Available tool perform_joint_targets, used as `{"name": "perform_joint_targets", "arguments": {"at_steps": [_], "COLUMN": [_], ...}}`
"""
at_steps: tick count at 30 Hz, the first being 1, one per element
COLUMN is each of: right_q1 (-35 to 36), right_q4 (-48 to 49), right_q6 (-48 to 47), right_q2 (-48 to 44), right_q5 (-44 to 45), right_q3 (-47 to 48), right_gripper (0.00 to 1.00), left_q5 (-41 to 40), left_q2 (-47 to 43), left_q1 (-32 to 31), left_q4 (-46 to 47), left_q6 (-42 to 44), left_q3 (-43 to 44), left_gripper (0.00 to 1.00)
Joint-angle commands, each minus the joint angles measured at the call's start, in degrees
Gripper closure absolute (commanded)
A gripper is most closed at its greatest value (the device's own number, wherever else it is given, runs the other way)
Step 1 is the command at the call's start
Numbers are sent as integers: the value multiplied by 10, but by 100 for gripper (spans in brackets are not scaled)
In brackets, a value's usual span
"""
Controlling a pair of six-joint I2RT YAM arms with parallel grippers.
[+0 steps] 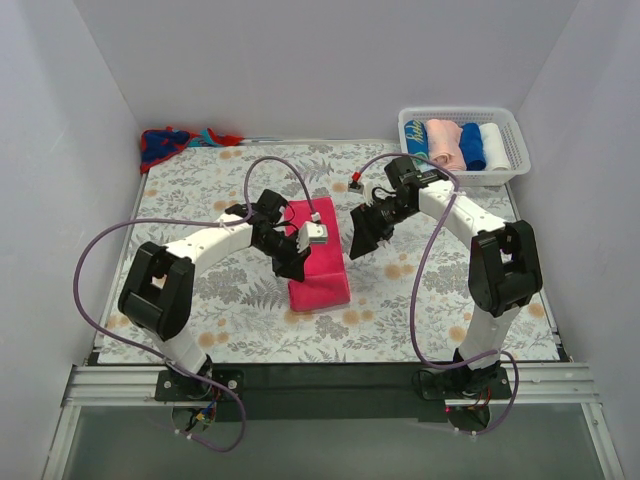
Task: Roll the towels
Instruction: Roll the towel
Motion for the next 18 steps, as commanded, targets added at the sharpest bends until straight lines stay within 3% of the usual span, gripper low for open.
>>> {"name": "perform_joint_targets", "arguments": {"at_steps": [1, 9, 18], "right_q1": [2, 21, 62], "right_q4": [-16, -14, 8], "right_q6": [-12, -13, 21], "right_q2": [-20, 4, 62], "right_q5": [-11, -36, -89], "right_q3": [1, 19, 32], "right_gripper": [28, 44, 51], "left_q5": [-1, -34, -63], "left_q2": [6, 54, 74], "left_q1": [17, 19, 19], "left_q4": [36, 75, 90], "left_q6": [-7, -15, -17], "left_q3": [19, 29, 26], "left_gripper": [100, 100, 98]}}
